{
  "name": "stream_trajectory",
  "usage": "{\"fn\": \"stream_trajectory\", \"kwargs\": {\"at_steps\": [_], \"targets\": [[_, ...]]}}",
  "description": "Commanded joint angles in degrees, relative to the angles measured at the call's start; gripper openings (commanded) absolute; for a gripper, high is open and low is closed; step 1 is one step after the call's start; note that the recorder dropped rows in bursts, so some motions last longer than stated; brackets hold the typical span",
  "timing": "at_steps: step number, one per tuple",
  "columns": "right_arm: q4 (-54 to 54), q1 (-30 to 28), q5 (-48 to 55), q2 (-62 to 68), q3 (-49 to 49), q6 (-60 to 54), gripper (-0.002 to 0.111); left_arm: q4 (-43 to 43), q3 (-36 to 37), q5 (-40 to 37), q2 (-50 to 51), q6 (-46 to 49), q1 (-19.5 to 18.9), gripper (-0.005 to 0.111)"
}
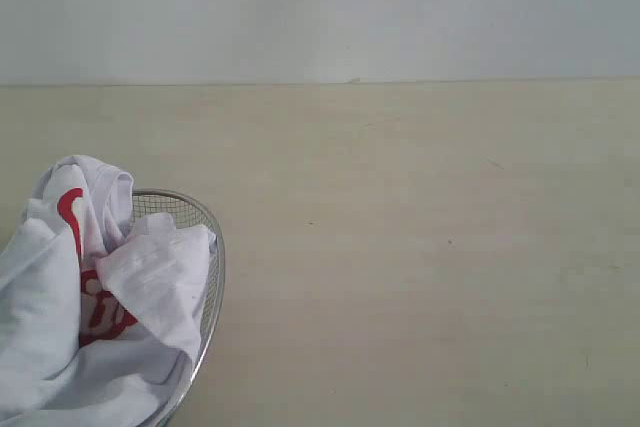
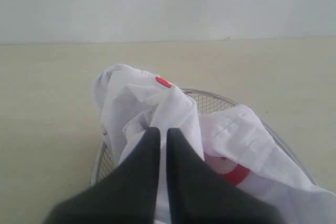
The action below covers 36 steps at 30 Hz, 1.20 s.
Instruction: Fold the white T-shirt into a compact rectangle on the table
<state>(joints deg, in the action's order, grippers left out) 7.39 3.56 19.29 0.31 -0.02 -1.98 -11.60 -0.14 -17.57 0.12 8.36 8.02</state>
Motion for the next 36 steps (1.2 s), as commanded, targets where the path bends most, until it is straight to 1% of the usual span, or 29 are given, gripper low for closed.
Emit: {"fn": "stream_trajectory", "kwargs": {"at_steps": [1,14,17,20,22,24,27,30,33,36], "targets": [[-0.27,-0.15,-0.22,-0.31,0.02,0.01,0.0,0.09,0.14,0.65,-0.12,0.19,-0.1,0.005],[-0.27,-0.15,-0.22,-0.31,0.02,0.01,0.0,-0.03,0.14,0.65,-0.12,0.08,-0.1,0.005],[-0.27,-0.15,-0.22,-0.31,0.02,0.01,0.0,-3.61,-0.42,1.25,-0.12,-1.09,-0.1,0.005],[-0.27,-0.15,-0.22,-0.31,0.02,0.01,0.0,-6.25,-4.14,1.25,-0.12,-1.09,-0.1,0.005],[-0.27,-0.15,-0.22,-0.31,0.02,0.01,0.0,-10.09,-8.37,1.25,-0.12,-1.09,-0.1,0.005],[-0.27,-0.15,-0.22,-0.31,0.02,0.01,0.0,-13.68,-10.68,1.25,-0.12,-1.09,-0.1,0.005],[-0.27,-0.15,-0.22,-0.31,0.02,0.01,0.0,-17.69,-11.37,1.13,-0.12,-1.09,-0.1,0.005],[-0.27,-0.15,-0.22,-0.31,0.02,0.01,0.0,-19.19,-11.37,1.63,-0.12,-1.09,-0.1,0.005],[-0.27,-0.15,-0.22,-0.31,0.02,0.01,0.0,-22.48,-11.37,1.63,-0.12,-1.09,-0.1,0.005],[-0.27,-0.15,-0.22,-0.31,0.02,0.01,0.0,-27.87,-11.37,5.66,-0.12,-1.09,-0.1,0.005]]}}
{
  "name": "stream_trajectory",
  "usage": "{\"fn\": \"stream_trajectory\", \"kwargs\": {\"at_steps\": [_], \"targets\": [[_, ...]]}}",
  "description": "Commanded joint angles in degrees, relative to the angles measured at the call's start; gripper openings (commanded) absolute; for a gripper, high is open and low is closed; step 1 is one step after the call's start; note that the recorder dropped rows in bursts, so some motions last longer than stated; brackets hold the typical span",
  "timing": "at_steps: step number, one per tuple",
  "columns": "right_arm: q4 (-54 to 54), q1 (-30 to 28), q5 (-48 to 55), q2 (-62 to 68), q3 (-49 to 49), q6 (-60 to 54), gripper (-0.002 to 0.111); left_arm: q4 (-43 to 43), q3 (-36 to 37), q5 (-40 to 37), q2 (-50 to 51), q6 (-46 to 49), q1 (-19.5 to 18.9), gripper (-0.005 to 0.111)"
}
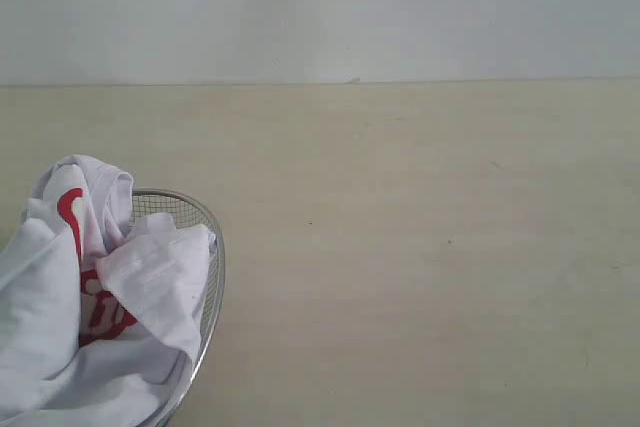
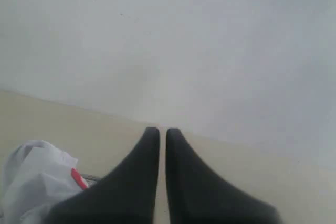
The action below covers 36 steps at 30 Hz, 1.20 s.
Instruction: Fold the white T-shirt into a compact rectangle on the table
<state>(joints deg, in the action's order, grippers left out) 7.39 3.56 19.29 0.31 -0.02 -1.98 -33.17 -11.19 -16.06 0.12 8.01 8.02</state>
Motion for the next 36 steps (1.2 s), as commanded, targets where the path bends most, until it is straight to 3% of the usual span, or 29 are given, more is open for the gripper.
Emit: {"fn": "stream_trajectory", "kwargs": {"at_steps": [1,4,8,17,21,26,36], "targets": [[-0.27,-0.15,-0.22,-0.31,0.02,0.01,0.0,-7.38,-0.32,5.63,-0.12,-0.58,-0.1,0.005],[-0.27,-0.15,-0.22,-0.31,0.02,0.01,0.0,-7.54,-0.61,10.09,-0.03,-0.58,-0.1,0.005],[-0.27,-0.15,-0.22,-0.31,0.02,0.01,0.0,-7.54,-3.03,8.98,7.09,-0.58,-0.1,0.005],[-0.27,-0.15,-0.22,-0.31,0.02,0.01,0.0,-1.05,-17.05,-8.09,39.99,8.03,-0.1,0.005],[-0.27,-0.15,-0.22,-0.31,0.02,0.01,0.0,5.24,-23.41,-15.79,50.09,9.99,-0.1,0.005],[-0.27,-0.15,-0.22,-0.31,0.02,0.01,0.0,9.9,-26.92,-20.25,54.06,9.09,-0.1,0.005],[-0.27,-0.15,-0.22,-0.31,0.02,0.01,0.0,16.07,-26.92,-30.29,53.42,9.09,-0.1,0.005]]}}
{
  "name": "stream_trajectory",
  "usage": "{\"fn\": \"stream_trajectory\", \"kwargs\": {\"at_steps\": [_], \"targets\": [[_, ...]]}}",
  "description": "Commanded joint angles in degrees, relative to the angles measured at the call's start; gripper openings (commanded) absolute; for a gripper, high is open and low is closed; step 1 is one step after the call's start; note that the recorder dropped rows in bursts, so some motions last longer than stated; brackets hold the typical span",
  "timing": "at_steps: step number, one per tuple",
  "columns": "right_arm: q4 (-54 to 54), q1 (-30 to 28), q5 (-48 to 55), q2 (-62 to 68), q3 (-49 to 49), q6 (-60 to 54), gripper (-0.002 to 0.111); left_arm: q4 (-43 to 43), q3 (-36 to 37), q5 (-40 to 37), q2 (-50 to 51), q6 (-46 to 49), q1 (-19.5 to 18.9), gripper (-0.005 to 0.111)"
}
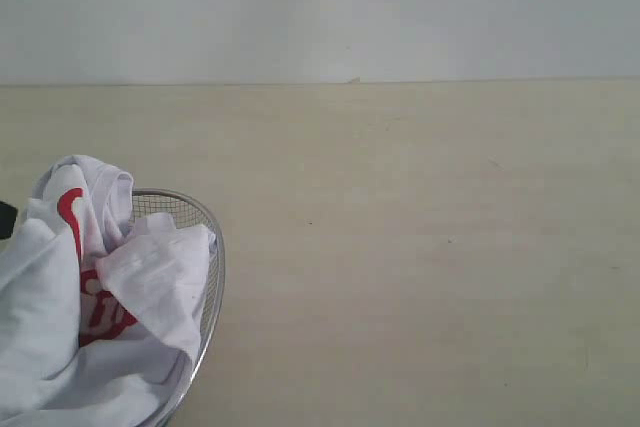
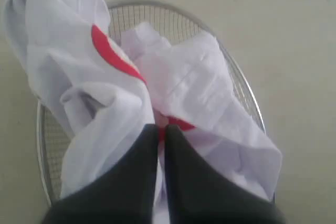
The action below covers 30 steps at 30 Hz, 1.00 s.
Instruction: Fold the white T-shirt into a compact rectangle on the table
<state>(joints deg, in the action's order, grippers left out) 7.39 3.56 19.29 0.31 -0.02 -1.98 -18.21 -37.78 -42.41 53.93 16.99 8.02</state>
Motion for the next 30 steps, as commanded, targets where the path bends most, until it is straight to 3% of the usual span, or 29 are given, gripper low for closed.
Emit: {"fn": "stream_trajectory", "kwargs": {"at_steps": [1,10,16,21,26,28,30], "targets": [[-0.27,-0.15,-0.22,-0.31,0.02,0.01,0.0,1.11,-0.33,-4.09,-0.39,0.1,-0.1,0.005],[-0.89,-0.15,-0.49,-0.31,0.02,-0.72,0.0,2.97,-0.21,-6.06,-0.52,0.21,-0.1,0.006],[-12.42,-0.15,-7.23,-0.31,0.02,-3.09,0.0,2.19,-0.09,-6.02,-0.52,0.21,-0.1,0.021],[-12.4,-0.15,-12.51,-0.31,0.02,-2.92,0.0,2.18,-0.09,-4.17,-0.52,0.08,-0.1,0.021],[6.03,-0.02,-26.86,-0.31,0.02,20.6,0.0,2.18,-0.09,-2.26,0.62,-0.2,-0.1,0.022],[7.74,-0.02,-34.23,-0.31,0.02,24.84,0.0,2.29,-0.09,-1.2,1.75,-0.33,-0.1,0.03],[7.16,0.35,-35.95,-0.31,0.29,27.35,0.0,2.59,-0.09,0.2,3.15,-0.33,-0.1,0.046]]}}
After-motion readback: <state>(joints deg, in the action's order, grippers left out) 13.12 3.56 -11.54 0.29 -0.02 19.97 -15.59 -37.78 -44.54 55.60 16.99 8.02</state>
